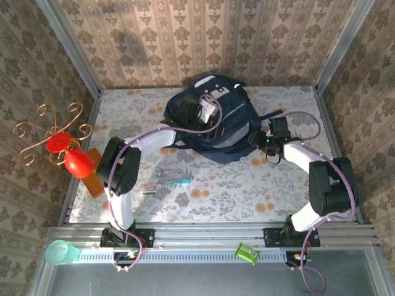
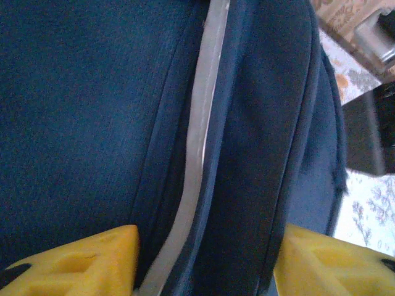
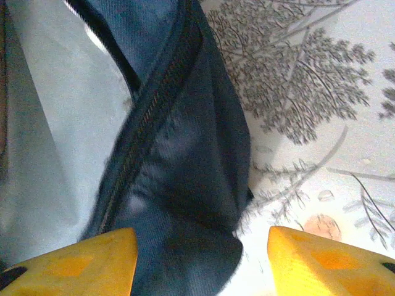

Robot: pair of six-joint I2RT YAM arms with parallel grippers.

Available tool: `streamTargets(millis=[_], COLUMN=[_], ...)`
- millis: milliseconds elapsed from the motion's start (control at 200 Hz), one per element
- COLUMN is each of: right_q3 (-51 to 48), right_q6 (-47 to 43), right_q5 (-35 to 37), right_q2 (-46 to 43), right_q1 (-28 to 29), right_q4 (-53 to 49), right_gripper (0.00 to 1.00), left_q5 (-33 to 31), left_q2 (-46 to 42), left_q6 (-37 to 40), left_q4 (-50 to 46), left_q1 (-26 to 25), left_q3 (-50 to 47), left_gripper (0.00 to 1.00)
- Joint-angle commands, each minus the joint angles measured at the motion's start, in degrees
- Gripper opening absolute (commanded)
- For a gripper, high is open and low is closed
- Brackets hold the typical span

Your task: Pack books, pencil case, and school supplies into a backpack

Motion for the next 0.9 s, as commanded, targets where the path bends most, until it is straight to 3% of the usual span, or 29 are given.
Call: streamTargets(millis=[0, 145, 220, 330, 620, 895], right_q3=[-1.96, -2.74, -1.20, 2.35, 9.11, 9.91], right_q6=[-1.87, -4.14, -4.99, -4.31, -3.28, -2.91], right_q5=[1.55, 5.91, 8.59, 7.65, 5.78, 4.73], right_q2=[-7.50, -14.56, -15.39, -11.48, 3.73, 9.10], right_q1=[1.26, 8.31, 13.06, 16.57, 15.94, 13.92], right_q4=[0.61, 0.69, 1.68, 4.72, 9.53, 10.49], right_gripper=[0.57, 0.55, 0.55, 0.55, 0.44, 0.39], left_q5=[0.20, -1.92, -2.96, 1.03, 5.02, 5.98], left_q2=[-8.25, -13.38, -11.38, -5.05, 4.86, 7.69], left_q6=[-4.38, -19.75, -26.15, -29.63, -29.02, -28.47], left_q4=[7.64, 20.80, 18.86, 15.77, 12.78, 12.14], left_q1=[3.52, 12.66, 17.47, 21.62, 22.52, 21.30], left_q3=[-7.27, -19.37, -19.90, -16.19, -6.45, -4.48], left_gripper=[0.65, 0.70, 0.70, 0.68, 0.66, 0.59])
